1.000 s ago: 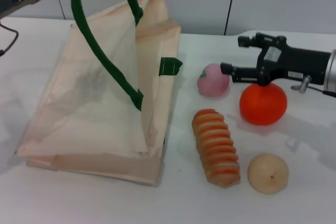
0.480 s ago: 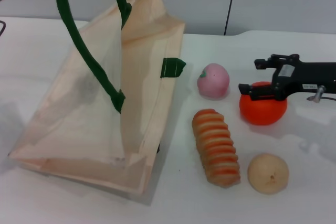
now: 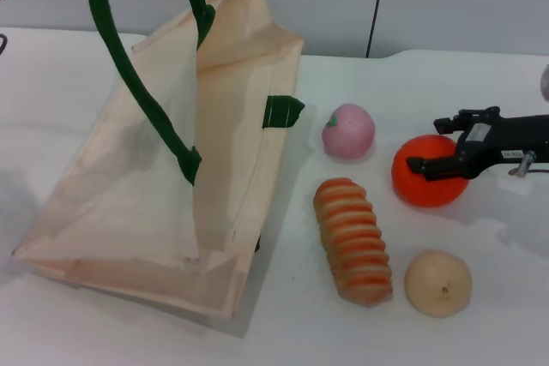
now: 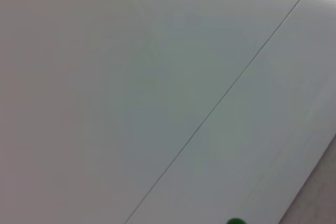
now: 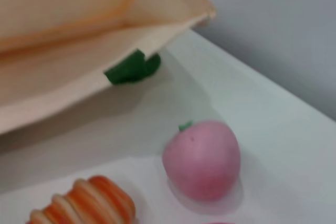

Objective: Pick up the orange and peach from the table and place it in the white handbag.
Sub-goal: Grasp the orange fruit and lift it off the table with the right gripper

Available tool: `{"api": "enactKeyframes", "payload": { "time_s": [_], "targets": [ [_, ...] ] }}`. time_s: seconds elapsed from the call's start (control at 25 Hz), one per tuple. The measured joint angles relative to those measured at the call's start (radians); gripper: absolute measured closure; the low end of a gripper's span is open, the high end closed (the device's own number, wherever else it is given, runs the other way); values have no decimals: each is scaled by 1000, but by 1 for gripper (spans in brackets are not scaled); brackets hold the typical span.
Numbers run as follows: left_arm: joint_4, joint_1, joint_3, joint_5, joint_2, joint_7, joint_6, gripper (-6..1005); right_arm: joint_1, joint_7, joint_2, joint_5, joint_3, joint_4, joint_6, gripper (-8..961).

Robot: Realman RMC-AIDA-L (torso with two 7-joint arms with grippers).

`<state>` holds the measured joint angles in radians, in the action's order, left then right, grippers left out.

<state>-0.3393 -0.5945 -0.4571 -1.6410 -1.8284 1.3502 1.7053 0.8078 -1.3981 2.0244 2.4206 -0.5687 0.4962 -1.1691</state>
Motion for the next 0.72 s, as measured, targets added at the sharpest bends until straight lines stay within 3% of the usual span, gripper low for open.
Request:
{"api": "enactKeyframes", "payload": {
  "time_s": [0.72],
  "targets": [
    [-1,1,13,-2,-3,3,-5,881,41,-70,2,119,-26,-61,25,100]
  ]
}}
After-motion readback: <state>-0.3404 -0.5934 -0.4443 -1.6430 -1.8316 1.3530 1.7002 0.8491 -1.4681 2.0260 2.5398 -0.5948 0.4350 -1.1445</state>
